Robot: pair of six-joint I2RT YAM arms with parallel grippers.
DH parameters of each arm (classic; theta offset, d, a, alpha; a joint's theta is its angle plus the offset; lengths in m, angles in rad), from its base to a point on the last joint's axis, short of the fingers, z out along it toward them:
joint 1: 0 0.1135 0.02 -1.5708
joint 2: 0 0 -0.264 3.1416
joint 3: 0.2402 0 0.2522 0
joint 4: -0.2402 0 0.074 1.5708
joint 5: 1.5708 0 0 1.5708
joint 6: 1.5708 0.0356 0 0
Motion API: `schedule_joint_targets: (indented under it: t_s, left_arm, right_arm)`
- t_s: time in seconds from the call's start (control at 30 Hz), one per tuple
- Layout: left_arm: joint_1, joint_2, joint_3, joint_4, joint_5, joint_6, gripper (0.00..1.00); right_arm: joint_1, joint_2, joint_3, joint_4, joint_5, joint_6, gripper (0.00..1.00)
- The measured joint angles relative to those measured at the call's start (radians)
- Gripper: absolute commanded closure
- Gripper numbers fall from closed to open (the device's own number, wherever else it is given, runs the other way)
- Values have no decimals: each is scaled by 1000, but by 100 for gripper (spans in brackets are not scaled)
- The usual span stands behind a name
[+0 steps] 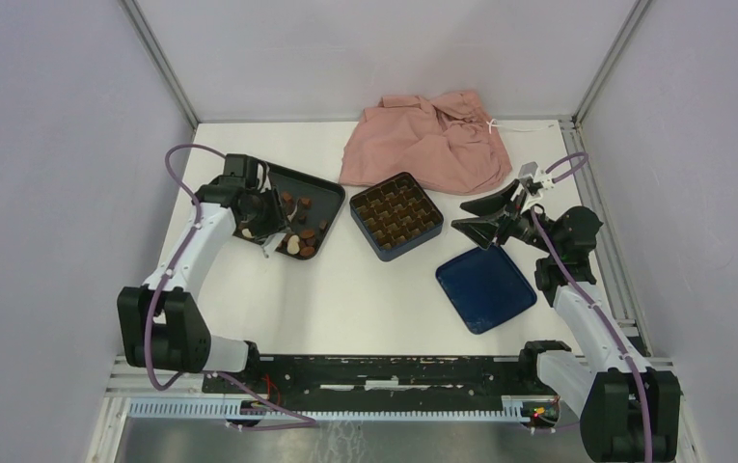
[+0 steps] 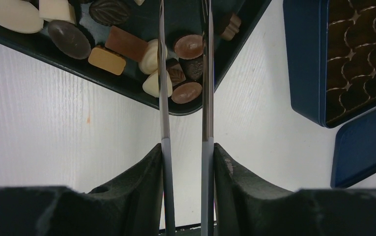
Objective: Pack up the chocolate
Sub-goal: Pick up the fake chocolate from the plate.
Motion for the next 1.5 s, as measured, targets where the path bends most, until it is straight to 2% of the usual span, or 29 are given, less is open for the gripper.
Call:
schedule_joint_targets:
  t_s: [0.73, 0.97, 1.1, 1.5]
  left_arm:
    - [0, 95, 27, 0, 0, 24, 56]
    - [0, 99, 27, 0, 3, 24, 75]
    - [0, 103, 28, 0, 9, 24, 90]
    - [0, 76, 45, -4, 13, 24, 93]
  right_arm:
    - [0, 2, -3, 0, 0, 0, 37]
    - [0, 2, -3, 0, 0, 0, 37]
    - [0, 2, -3, 0, 0, 0, 37]
    - [0, 2, -3, 0, -2, 0, 37]
